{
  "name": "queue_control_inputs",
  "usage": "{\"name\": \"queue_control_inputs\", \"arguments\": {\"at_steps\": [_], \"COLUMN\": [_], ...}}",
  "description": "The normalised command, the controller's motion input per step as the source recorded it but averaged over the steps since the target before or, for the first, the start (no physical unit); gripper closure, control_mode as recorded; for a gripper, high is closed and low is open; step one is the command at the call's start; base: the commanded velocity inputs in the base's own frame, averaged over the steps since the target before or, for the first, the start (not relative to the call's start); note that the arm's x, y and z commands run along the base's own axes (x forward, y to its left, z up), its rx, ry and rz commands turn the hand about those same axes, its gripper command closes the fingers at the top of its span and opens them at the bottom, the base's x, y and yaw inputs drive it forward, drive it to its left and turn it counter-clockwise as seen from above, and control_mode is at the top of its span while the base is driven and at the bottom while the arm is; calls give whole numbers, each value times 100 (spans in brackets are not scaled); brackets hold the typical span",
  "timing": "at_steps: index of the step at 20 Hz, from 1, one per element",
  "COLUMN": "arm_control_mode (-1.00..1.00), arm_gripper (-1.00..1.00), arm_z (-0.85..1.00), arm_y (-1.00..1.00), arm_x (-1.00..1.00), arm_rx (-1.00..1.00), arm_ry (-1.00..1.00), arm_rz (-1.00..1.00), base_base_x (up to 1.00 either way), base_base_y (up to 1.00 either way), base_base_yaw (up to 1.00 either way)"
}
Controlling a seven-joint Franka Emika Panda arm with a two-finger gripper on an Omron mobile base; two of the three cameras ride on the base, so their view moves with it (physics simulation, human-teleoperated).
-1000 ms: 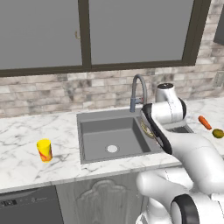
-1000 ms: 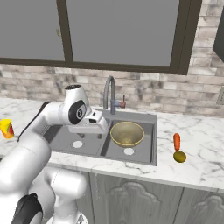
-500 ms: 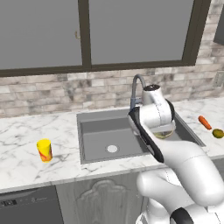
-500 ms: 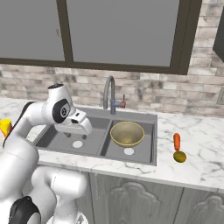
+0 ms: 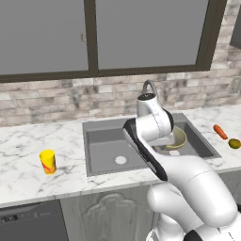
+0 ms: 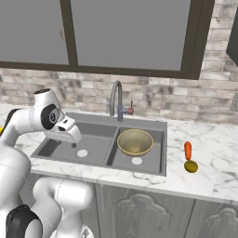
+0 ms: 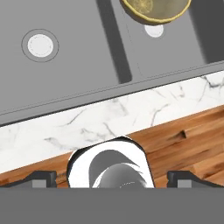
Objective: Remove the carrot and orange from the sink. Then move the bowl and cup from the counter to the sink for washing.
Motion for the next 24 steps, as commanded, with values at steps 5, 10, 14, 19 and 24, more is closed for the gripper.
{"name": "queue_control_inputs", "arguments": {"at_steps": [5,10,14,19,24], "arm_control_mode": [-100,-100,-100,-100,-100], "arm_gripper": [-100,-100,-100,-100,-100], "arm_z": [2,1,0,3,5], "arm_y": [45,38,40,44,43], "arm_x": [0,0,0,1,0], "arm_rx": [8,16,18,5,0], "arm_ry": [0,0,0,0,0], "arm_rz": [0,0,0,0,2], "base_base_x": [0,0,0,0,0], "base_base_y": [0,0,0,0,0], "base_base_yaw": [0,0,0,0,0]}}
